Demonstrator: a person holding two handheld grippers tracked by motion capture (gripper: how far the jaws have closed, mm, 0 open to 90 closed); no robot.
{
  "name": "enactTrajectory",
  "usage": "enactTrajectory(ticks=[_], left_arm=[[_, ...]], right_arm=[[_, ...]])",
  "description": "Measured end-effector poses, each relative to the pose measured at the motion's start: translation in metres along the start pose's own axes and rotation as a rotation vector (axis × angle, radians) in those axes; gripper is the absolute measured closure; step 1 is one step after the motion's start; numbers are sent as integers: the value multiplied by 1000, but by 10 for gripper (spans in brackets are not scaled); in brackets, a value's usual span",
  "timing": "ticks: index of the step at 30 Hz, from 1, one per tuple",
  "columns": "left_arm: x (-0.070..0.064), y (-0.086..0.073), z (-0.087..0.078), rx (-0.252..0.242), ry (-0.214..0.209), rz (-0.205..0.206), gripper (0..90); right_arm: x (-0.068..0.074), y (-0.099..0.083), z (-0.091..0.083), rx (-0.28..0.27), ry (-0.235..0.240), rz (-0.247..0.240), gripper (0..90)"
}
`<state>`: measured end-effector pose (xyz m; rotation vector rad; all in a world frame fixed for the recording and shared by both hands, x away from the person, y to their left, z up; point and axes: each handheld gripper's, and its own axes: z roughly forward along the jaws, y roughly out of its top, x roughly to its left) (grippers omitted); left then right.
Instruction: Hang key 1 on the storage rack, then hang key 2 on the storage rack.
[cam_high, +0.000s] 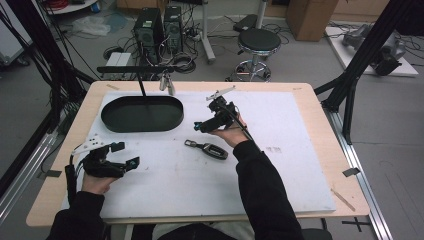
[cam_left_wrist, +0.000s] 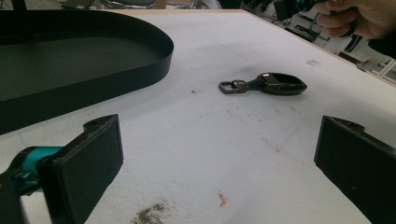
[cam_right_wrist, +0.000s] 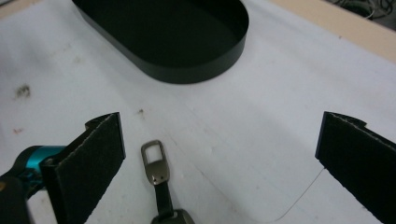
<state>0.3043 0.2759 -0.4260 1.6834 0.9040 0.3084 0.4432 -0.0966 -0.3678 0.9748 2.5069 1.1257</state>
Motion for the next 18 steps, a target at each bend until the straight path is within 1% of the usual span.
enactTrajectory(ticks=[10, 16, 18], left_arm=[[1, 0, 0, 1, 0, -2, 17], [0, 0, 1, 1, 0, 0, 17], [0, 0, 1, 1, 0, 0, 17]], right_arm=[[12, -10, 9, 32, 46, -16, 7], [17, -17, 15, 54, 63, -24, 7], [20, -20, 18, 67, 59, -35, 7]])
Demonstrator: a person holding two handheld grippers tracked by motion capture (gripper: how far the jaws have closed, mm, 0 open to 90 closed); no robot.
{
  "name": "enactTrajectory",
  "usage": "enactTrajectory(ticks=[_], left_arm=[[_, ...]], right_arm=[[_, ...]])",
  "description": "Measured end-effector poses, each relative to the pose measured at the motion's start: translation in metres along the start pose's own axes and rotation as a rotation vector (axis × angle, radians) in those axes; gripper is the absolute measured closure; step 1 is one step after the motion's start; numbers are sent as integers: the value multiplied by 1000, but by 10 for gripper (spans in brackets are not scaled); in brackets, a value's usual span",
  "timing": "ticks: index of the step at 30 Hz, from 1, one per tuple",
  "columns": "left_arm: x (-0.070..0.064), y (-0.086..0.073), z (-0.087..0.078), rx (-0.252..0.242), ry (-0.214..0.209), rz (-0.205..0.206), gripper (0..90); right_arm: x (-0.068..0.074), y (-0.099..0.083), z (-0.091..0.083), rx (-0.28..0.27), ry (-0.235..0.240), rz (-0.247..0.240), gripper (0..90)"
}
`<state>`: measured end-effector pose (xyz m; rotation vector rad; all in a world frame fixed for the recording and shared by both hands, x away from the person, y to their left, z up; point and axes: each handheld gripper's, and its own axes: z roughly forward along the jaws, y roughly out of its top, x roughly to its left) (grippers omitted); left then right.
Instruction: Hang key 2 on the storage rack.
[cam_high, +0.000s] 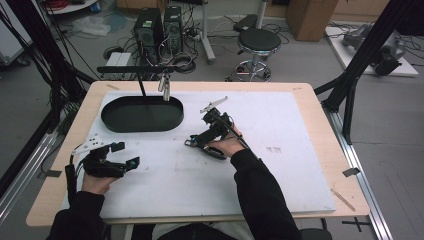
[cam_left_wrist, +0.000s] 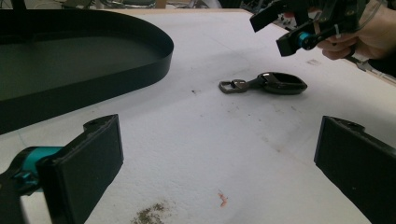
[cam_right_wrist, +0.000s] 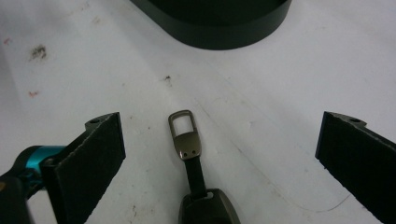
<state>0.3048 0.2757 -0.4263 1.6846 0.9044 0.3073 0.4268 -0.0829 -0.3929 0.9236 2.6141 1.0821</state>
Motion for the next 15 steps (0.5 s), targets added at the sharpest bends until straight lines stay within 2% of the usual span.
enactTrajectory(ticks=[7, 15], left_arm=[[0, 0, 0, 1, -1, -2, 17], [0, 0, 0, 4, -2, -3, 17]], right_arm=[[7, -6, 13, 74, 0, -42, 7], [9, -10, 21, 142, 21, -46, 7]])
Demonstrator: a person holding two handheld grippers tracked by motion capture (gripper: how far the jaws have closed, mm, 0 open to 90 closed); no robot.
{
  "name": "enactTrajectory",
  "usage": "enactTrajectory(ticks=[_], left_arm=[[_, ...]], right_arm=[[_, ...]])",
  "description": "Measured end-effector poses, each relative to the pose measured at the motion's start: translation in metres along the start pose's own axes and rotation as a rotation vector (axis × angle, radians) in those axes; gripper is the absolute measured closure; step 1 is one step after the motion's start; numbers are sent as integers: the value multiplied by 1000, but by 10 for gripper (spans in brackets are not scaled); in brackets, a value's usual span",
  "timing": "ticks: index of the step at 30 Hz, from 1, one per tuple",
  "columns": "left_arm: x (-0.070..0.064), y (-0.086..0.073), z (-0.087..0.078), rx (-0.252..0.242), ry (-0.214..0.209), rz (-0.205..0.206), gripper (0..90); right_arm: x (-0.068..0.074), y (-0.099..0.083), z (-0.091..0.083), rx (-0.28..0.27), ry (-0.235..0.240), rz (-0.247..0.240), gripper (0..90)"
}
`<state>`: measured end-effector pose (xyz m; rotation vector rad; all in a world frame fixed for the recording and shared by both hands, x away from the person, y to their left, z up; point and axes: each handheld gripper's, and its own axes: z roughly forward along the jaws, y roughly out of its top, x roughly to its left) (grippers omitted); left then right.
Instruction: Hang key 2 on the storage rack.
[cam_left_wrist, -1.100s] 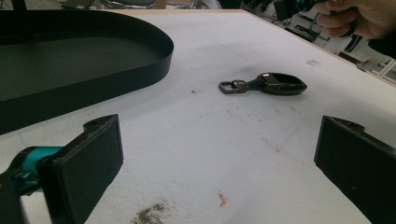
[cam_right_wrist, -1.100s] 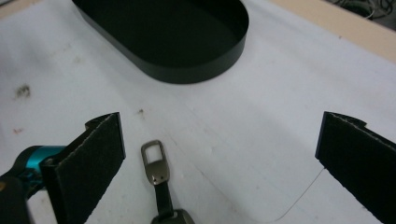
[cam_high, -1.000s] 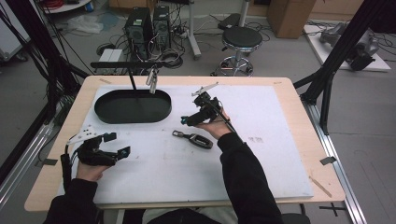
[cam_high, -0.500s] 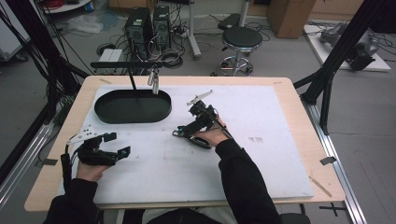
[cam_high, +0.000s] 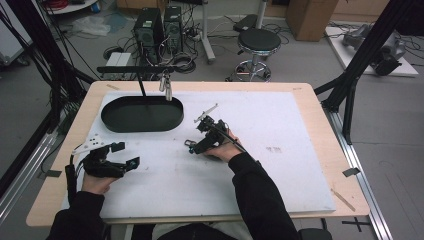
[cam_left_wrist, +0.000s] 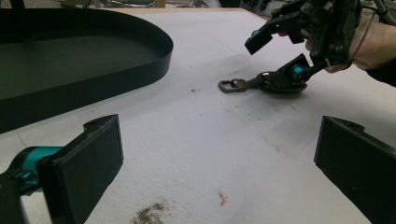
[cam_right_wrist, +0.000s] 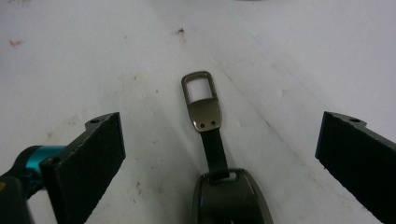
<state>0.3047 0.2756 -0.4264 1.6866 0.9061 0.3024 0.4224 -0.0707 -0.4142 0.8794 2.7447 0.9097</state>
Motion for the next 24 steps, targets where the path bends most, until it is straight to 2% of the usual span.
enactTrajectory(ticks=[4, 10, 13, 14, 16, 17, 20, 24], left_arm=[[0, 0, 0, -1, 1, 0, 17], [0, 0, 0, 0, 1, 1, 17], [0, 0, 0, 1, 0, 1, 17], [0, 0, 0, 1, 0, 1, 17], [0, 0, 0, 0, 1, 4, 17], [0, 0, 0, -1, 1, 2, 17], [0, 0, 0, 0, 0, 2, 17], [0, 0, 1, 3, -2, 7, 17]], right_arm=[[0, -2, 3, 41, -2, -2, 8], [0, -4, 6, 72, -1, -11, 15], [0, -5, 6, 87, 2, -14, 56], [-1, -5, 5, 91, -3, -15, 76], [-2, -5, 5, 99, 3, -20, 201], [-3, -5, 5, 103, 17, -20, 219], [-3, -5, 7, 110, 3, -24, 310], [-3, -5, 10, 105, 11, -38, 379]])
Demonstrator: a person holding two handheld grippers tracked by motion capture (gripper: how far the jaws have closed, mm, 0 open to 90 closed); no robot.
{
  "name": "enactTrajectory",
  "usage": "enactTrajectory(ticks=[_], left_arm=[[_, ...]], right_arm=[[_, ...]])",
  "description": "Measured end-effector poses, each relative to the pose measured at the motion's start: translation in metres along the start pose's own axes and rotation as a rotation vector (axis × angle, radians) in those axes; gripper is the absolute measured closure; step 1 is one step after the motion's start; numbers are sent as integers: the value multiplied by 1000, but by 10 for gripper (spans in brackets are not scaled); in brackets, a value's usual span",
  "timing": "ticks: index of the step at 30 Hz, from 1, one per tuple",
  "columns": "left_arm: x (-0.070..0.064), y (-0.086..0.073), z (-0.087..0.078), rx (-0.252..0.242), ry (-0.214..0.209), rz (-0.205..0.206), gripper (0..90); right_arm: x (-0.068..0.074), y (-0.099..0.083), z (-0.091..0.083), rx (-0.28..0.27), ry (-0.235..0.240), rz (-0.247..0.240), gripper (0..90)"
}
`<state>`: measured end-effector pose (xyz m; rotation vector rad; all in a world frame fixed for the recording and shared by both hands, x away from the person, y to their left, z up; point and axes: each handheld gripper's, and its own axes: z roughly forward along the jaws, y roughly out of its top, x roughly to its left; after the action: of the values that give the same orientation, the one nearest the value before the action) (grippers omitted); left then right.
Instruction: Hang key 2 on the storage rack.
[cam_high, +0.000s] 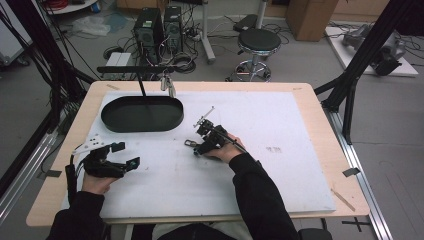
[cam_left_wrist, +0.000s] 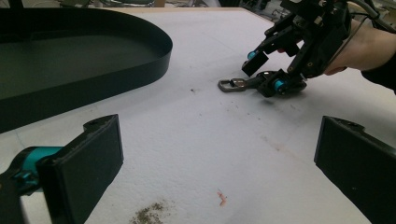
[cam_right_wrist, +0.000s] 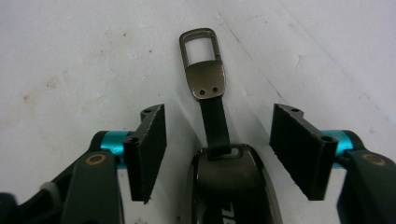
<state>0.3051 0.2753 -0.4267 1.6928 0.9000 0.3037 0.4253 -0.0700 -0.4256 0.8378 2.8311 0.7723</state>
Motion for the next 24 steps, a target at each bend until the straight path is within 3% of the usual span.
enactTrajectory(ticks=[6, 11, 12, 13, 24], left_arm=[[0, 0, 0, -2, -1, -2, 17], [0, 0, 0, -3, -1, -3, 17], [0, 0, 0, -2, -1, -2, 17], [-1, 0, 0, -2, -1, 0, 17], [0, 0, 0, -3, 0, -5, 17]], right_arm=[[-5, -1, -2, -15, -13, 1, 536], [9, 2, -1, -5, -74, -107, 665], [9, 1, -1, -4, -56, -96, 749], [8, 1, -1, -4, -28, -73, 770], [12, -1, -5, -24, -31, -91, 844]])
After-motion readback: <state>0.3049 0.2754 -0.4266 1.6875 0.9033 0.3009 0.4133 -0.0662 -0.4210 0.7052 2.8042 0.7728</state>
